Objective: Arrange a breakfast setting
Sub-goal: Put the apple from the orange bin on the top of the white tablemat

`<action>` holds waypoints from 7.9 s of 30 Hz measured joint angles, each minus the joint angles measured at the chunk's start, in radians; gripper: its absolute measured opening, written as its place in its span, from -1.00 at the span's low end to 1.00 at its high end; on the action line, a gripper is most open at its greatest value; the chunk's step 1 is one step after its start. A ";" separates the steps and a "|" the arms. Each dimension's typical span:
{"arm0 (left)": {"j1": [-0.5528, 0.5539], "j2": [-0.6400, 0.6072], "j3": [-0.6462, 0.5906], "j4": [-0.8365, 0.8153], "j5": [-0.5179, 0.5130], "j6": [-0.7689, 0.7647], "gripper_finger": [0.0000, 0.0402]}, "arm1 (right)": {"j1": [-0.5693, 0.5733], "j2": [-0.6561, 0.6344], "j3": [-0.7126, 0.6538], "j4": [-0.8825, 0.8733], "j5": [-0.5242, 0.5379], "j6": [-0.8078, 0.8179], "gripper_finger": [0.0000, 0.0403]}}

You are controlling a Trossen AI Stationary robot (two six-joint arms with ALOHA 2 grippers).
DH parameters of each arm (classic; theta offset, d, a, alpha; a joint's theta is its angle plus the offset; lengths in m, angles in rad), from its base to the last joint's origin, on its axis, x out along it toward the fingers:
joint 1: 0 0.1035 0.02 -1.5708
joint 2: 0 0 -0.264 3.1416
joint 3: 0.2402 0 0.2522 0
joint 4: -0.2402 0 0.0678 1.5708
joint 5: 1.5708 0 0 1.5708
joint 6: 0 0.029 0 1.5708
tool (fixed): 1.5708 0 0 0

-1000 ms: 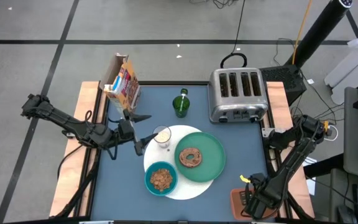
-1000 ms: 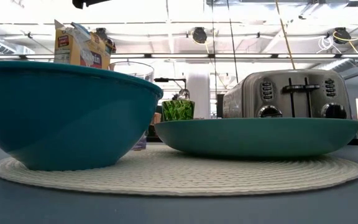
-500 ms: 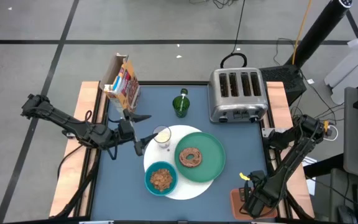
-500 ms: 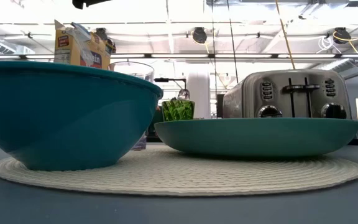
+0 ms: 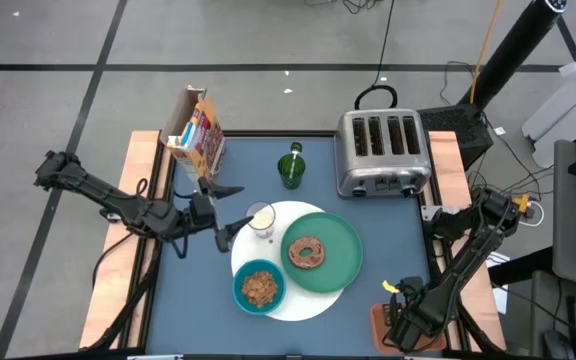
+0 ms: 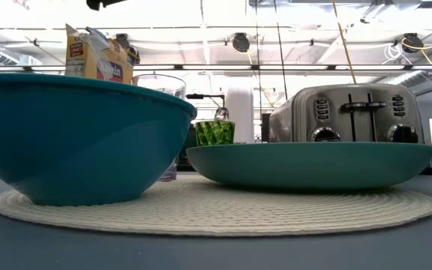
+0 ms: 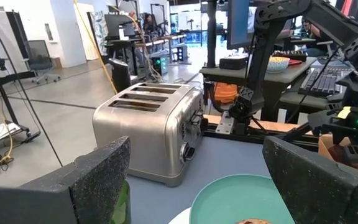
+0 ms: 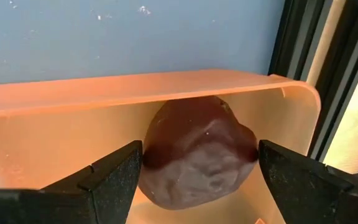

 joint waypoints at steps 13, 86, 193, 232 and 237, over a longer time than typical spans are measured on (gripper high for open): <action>-0.016 0.000 0.000 0.000 0.000 0.001 0.85 | 0.000 0.000 0.000 0.015 0.006 -0.086 0.55; -0.016 0.000 0.000 0.000 0.000 0.028 0.85 | 0.016 -0.045 0.000 0.158 0.113 -0.086 0.55; -0.016 0.000 0.000 -0.022 0.000 0.023 0.85 | -0.118 -0.369 -0.001 0.186 1.185 -0.827 0.18; -0.016 0.000 0.000 -0.022 0.000 0.027 0.85 | -0.567 -0.336 -0.056 0.797 1.317 -2.335 0.18; -0.016 0.000 0.000 -0.022 0.000 0.027 0.85 | -0.610 -0.336 -0.237 1.220 1.314 -2.544 0.18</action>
